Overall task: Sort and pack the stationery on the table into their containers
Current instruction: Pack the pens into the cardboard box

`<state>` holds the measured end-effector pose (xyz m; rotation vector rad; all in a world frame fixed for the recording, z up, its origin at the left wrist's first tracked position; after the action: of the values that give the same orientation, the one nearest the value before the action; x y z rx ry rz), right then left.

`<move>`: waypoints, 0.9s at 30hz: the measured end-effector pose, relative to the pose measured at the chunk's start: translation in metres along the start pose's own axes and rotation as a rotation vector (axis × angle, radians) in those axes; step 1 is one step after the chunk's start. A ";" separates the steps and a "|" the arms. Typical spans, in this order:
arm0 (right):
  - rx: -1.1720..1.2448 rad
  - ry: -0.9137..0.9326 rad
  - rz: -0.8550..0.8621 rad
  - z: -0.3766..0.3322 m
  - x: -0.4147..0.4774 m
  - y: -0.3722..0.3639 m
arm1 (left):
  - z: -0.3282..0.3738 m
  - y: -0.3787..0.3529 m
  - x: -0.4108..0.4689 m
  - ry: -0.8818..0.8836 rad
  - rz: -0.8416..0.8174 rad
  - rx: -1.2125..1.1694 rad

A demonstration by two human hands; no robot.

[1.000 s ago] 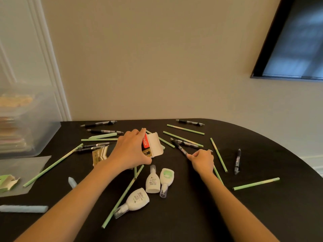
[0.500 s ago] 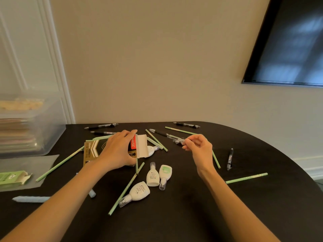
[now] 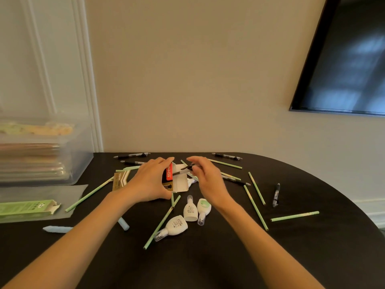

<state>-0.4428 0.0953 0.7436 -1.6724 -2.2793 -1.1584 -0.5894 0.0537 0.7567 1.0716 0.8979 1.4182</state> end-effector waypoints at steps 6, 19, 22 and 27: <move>-0.004 0.044 0.102 -0.008 -0.003 -0.011 | -0.008 0.008 -0.013 0.007 -0.003 -0.048; 0.014 -0.108 -0.198 -0.016 0.004 -0.032 | -0.005 0.005 -0.014 -0.036 0.009 -0.106; 0.237 -0.164 -0.131 -0.007 -0.002 -0.023 | -0.004 -0.001 -0.008 -0.005 0.007 -0.077; 0.320 -0.388 0.213 0.059 -0.001 0.022 | 0.006 -0.013 0.021 0.068 0.001 0.060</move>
<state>-0.4031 0.1325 0.7127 -2.0742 -2.2522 -0.4265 -0.5795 0.0762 0.7491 1.0736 0.9939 1.4432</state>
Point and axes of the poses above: each hand's wrist, its own x-axis towards the middle knuckle, its own y-axis out of the back of the hand, z = x × y, the point moved 3 cm from there along x, towards the middle knuckle, and after that the axes turned 3 degrees about y, right-handed, at the moved point
